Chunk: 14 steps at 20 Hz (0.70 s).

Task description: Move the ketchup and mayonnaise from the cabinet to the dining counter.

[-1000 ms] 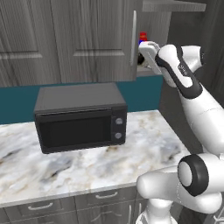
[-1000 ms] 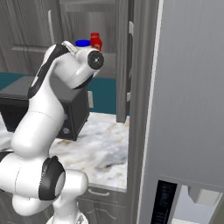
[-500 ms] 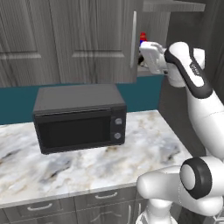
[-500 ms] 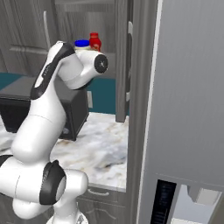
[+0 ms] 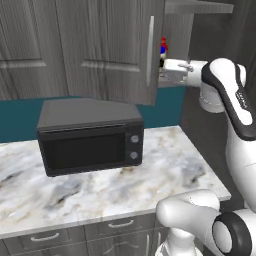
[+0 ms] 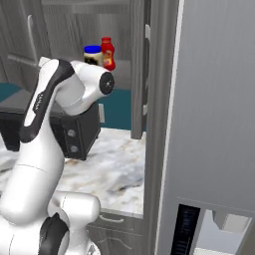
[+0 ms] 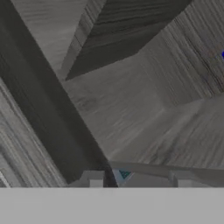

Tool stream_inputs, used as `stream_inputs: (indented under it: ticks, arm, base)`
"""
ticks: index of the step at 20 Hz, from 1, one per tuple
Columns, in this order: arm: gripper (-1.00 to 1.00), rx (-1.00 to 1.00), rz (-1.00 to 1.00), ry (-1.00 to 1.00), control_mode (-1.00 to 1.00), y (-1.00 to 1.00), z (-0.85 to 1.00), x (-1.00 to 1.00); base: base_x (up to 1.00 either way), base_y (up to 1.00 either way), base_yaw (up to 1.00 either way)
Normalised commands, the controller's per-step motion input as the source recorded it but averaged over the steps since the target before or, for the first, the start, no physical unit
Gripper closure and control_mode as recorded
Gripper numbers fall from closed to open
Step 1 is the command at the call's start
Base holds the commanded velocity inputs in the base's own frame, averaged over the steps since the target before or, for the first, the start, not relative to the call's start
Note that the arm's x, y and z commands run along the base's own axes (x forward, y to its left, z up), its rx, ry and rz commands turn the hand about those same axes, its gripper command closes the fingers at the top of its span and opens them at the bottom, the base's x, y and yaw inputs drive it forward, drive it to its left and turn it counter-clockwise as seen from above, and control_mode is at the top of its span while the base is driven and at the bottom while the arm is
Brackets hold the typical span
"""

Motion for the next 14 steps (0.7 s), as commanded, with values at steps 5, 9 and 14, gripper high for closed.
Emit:
stream_inputs:
  ticks: [5,9,14]
  arm:
    - [-1.0,-0.12,0.07,-0.37,-1.0,1.0,-0.07,-1.0]
    - [-1.0,-0.11,0.08,-0.32,-1.0,1.0,-0.08,-1.0]
    - [-1.0,-0.12,0.1,-0.22,-1.0,1.0,-0.19,-1.0]
  base:
    - [0.0,0.0,0.0]
    - [0.0,0.0,0.0]
    - [0.0,0.0,0.0]
